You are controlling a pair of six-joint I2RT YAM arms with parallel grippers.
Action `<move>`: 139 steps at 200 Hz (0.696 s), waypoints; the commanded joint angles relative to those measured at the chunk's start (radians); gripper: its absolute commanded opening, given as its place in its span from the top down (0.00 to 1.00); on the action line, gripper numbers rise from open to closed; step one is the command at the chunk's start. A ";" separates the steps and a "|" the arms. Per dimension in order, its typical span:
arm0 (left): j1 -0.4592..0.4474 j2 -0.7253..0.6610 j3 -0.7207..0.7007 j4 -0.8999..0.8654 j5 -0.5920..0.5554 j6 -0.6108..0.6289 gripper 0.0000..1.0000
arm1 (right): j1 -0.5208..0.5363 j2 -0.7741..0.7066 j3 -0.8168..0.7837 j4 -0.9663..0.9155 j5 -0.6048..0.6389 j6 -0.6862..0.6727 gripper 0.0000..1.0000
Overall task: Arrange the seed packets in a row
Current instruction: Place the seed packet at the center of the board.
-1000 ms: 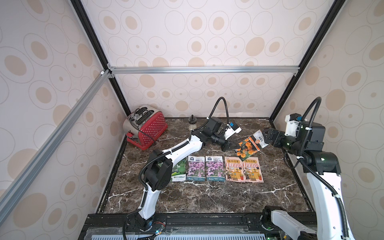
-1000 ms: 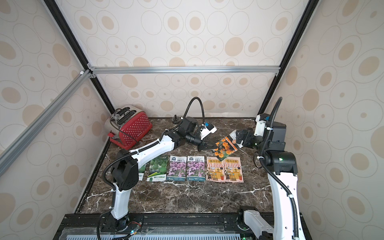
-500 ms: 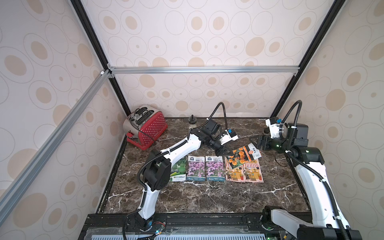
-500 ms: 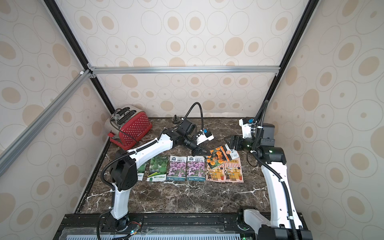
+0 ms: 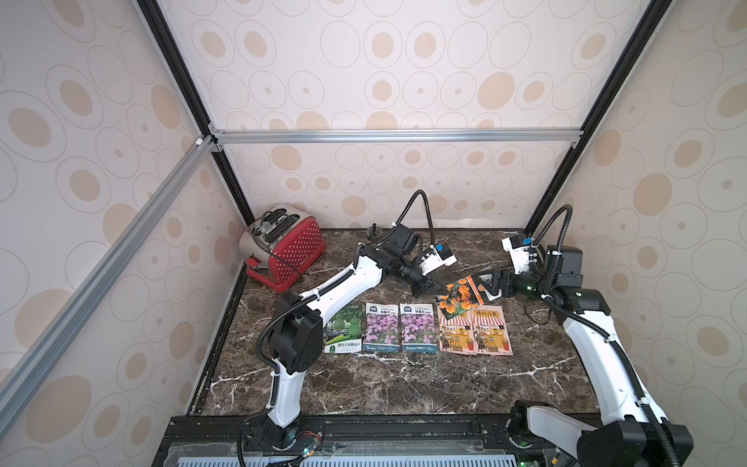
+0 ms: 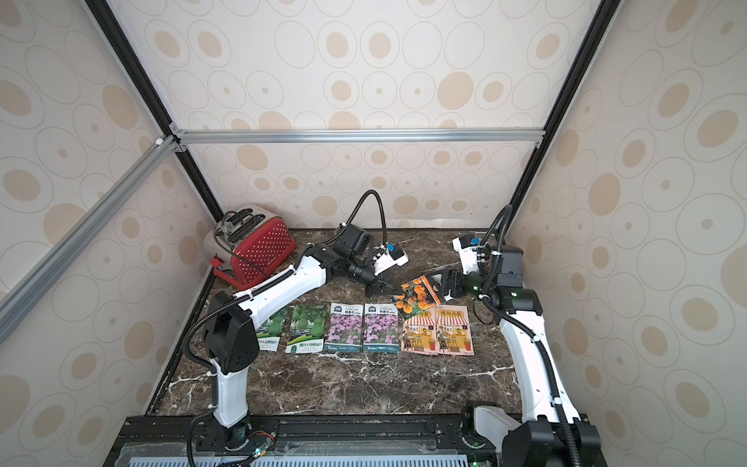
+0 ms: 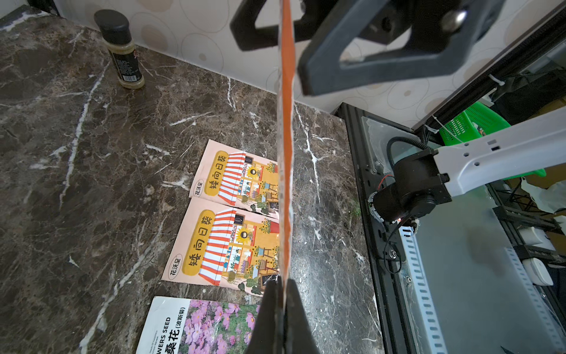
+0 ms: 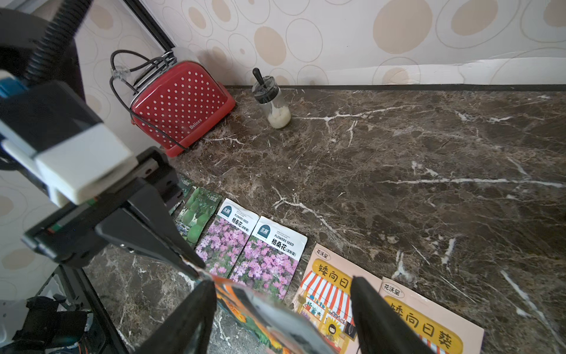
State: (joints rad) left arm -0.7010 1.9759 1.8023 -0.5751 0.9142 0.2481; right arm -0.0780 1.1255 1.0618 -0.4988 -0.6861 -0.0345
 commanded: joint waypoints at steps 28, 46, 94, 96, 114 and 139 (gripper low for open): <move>0.015 -0.031 0.019 -0.024 0.013 0.037 1.00 | 0.009 0.014 -0.031 0.099 -0.082 -0.018 0.65; 0.025 -0.029 0.004 0.027 0.005 -0.009 1.00 | 0.009 -0.010 -0.046 0.104 -0.086 -0.002 0.93; 0.103 -0.052 -0.099 0.409 -0.175 -0.377 0.68 | 0.009 -0.072 -0.067 0.109 -0.013 0.090 1.00; 0.109 -0.052 -0.100 0.422 -0.183 -0.395 0.65 | 0.009 -0.074 -0.068 0.109 -0.003 0.097 1.00; 0.145 -0.049 -0.112 0.555 -0.280 -0.607 0.47 | 0.009 -0.089 -0.080 0.136 0.089 0.199 1.00; 0.163 -0.034 -0.101 0.643 -0.348 -0.844 0.32 | 0.019 -0.145 -0.146 0.256 0.210 0.386 1.00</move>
State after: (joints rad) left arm -0.5594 1.9732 1.6878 -0.1352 0.6804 -0.2821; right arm -0.0727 1.0344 0.9726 -0.3565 -0.6094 0.1585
